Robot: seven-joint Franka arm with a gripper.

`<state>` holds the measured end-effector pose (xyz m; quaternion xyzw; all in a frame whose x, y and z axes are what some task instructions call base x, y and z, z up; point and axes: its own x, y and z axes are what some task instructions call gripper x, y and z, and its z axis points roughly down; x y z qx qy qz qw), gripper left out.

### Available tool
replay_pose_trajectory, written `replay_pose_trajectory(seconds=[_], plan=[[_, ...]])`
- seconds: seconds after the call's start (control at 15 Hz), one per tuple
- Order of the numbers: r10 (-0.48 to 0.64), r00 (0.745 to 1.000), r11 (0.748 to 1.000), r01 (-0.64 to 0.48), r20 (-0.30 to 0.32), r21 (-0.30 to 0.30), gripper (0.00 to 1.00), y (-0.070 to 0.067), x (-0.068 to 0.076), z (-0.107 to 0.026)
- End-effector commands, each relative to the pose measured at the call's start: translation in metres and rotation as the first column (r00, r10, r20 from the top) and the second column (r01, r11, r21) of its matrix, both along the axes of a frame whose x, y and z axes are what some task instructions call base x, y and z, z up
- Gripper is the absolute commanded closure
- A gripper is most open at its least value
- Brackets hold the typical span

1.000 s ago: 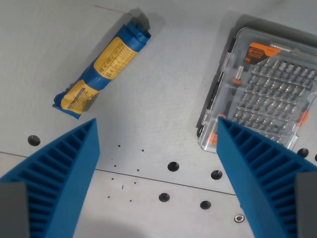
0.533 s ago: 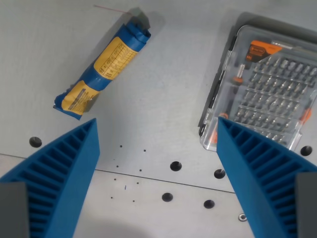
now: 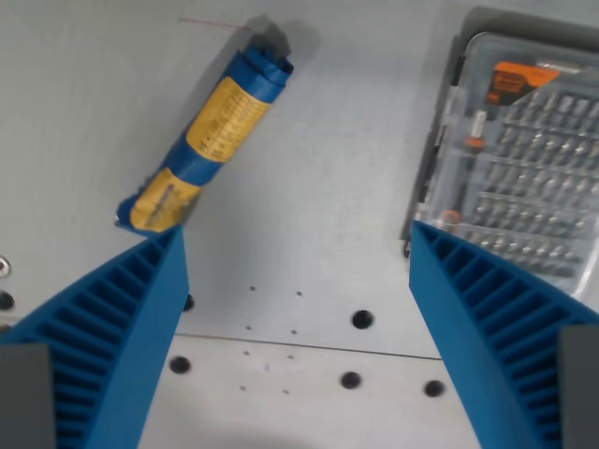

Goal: Move above the blue bag

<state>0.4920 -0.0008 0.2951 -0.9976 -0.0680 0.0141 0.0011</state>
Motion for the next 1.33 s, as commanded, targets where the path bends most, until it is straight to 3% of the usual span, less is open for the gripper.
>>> replay_pose_trajectory(seconds=[0.07,0.67,1.33], plan=[[-0.221,0.971,0.975,0.221,0.09,0.007,0.0,0.007,-0.005,-0.012],[-0.453,0.887,0.892,0.452,0.087,0.031,0.0,0.024,-0.009,-0.055],[-0.602,0.794,0.799,0.6,0.082,0.047,0.0,0.042,-0.015,-0.102]])
